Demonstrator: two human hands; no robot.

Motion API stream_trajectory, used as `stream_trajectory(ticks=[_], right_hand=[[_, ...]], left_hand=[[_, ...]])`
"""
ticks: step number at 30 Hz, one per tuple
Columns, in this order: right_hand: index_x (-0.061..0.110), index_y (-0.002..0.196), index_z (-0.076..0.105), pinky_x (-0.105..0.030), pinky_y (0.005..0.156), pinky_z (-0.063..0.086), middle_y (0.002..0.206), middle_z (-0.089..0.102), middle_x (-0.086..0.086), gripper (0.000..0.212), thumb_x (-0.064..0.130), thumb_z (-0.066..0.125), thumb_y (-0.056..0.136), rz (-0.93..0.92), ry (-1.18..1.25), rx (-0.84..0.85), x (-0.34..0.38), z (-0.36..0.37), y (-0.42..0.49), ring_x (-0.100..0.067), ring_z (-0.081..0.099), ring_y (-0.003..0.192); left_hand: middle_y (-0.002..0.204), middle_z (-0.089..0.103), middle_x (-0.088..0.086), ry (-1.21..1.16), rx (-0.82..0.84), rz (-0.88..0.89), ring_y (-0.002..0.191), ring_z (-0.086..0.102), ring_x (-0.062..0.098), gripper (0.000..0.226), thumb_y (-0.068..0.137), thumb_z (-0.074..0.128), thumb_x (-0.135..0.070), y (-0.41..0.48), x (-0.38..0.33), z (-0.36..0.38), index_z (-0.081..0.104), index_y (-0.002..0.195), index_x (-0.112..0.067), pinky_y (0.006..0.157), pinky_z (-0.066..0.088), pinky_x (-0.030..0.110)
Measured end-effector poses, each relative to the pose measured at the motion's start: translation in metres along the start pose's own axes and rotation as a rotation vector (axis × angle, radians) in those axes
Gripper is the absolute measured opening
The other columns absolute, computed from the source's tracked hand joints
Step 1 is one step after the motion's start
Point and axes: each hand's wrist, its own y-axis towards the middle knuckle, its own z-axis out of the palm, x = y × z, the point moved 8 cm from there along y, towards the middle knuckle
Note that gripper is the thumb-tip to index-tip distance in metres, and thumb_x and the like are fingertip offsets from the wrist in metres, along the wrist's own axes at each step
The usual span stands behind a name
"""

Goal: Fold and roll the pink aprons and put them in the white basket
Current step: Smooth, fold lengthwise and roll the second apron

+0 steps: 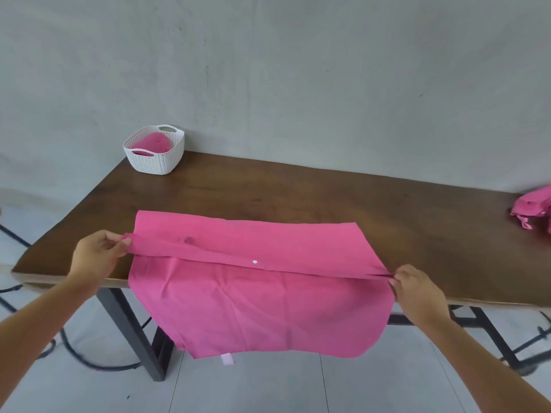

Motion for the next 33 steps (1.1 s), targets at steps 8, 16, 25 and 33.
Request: stream_trajectory(ticks=[8, 16, 25, 33], right_hand=[[0.017, 0.073, 0.067, -0.038, 0.061, 0.048, 0.074, 0.058, 0.003, 0.023, 0.021, 0.065, 0.095, -0.128, -0.070, 0.046, -0.047, 0.024, -0.046, -0.022, 0.056, 0.069], [0.015, 0.077, 0.069, -0.034, 0.058, 0.040, 0.075, 0.055, 0.003, 0.020, 0.016, 0.062, 0.096, -0.129, 0.077, -0.048, -0.065, 0.003, -0.071, -0.021, 0.051, 0.066], [0.005, 0.078, 0.069, -0.036, 0.059, 0.044, 0.080, 0.062, -0.009, 0.011, -0.003, 0.066, 0.085, -0.134, 0.007, -0.148, -0.093, -0.034, -0.080, -0.032, 0.058, 0.067], [0.005, 0.082, 0.066, -0.042, 0.062, 0.050, 0.079, 0.058, -0.007, 0.014, -0.005, 0.056, 0.085, -0.118, -0.037, -0.092, -0.113, -0.023, -0.094, -0.031, 0.056, 0.071]], left_hand=[[0.084, 0.072, 0.008, 0.064, -0.107, -0.038, 0.087, 0.069, 0.032, 0.010, 0.091, 0.075, -0.015, -0.077, 0.027, -0.010, 0.070, 0.083, -0.011, 0.087, 0.054, 0.043], [0.084, 0.069, 0.012, 0.092, -0.266, 0.018, 0.071, 0.060, 0.022, 0.014, 0.091, 0.074, -0.016, -0.138, 0.016, -0.027, 0.073, 0.094, -0.002, 0.063, 0.044, 0.025], [0.090, 0.071, 0.019, -0.055, -0.104, 0.024, 0.082, 0.065, 0.025, 0.008, 0.089, 0.076, -0.009, -0.175, 0.009, -0.010, 0.072, 0.090, -0.003, 0.091, 0.052, 0.039], [0.087, 0.073, 0.016, -0.088, -0.046, 0.074, 0.080, 0.067, 0.025, 0.014, 0.088, 0.078, -0.018, -0.186, -0.003, -0.004, 0.073, 0.086, -0.005, 0.086, 0.052, 0.037]])
